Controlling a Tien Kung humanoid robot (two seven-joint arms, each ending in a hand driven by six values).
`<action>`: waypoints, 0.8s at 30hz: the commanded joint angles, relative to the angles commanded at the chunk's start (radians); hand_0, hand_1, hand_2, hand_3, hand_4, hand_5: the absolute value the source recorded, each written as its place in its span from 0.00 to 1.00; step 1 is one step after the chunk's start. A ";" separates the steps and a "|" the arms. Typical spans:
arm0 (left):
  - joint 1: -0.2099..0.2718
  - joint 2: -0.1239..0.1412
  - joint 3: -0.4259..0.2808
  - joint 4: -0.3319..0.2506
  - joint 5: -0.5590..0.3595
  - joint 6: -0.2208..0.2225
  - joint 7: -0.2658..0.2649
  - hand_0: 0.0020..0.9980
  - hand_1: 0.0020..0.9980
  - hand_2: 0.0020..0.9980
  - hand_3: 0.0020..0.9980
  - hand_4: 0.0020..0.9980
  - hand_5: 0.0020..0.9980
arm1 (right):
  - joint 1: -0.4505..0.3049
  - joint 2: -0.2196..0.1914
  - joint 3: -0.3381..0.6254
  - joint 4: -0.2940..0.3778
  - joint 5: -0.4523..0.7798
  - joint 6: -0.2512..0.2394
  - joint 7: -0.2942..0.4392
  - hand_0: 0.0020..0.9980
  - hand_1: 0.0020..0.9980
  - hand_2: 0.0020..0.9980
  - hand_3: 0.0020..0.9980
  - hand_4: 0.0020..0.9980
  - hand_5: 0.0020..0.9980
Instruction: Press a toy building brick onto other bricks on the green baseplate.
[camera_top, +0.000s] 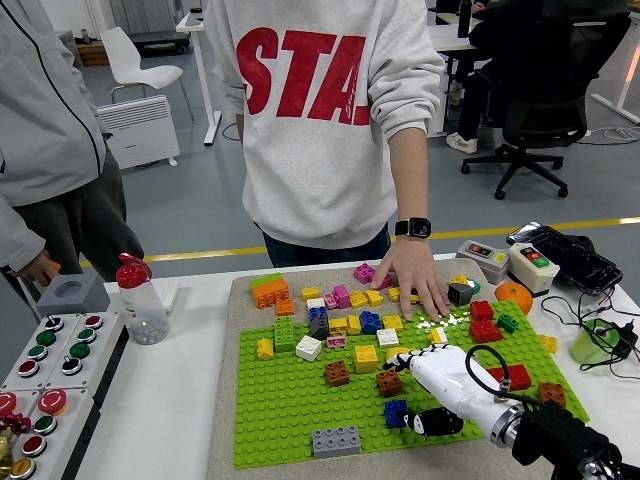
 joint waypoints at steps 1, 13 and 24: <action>0.000 0.000 0.000 0.000 0.000 0.000 0.000 0.66 0.68 0.68 0.58 0.29 1.00 | -0.003 -0.004 0.000 0.005 -0.002 0.001 -0.001 0.73 0.73 0.74 0.80 0.75 0.30; -0.001 0.000 0.001 0.000 0.000 0.000 0.001 0.66 0.68 0.68 0.58 0.29 1.00 | -0.004 -0.013 -0.037 0.002 -0.011 0.009 -0.010 0.70 0.71 0.72 0.77 0.75 0.31; 0.003 -0.001 0.000 0.000 0.006 -0.001 0.004 0.66 0.68 0.68 0.58 0.29 1.00 | 0.002 0.003 -0.057 -0.043 -0.013 0.000 -0.013 0.69 0.70 0.69 0.75 0.74 0.30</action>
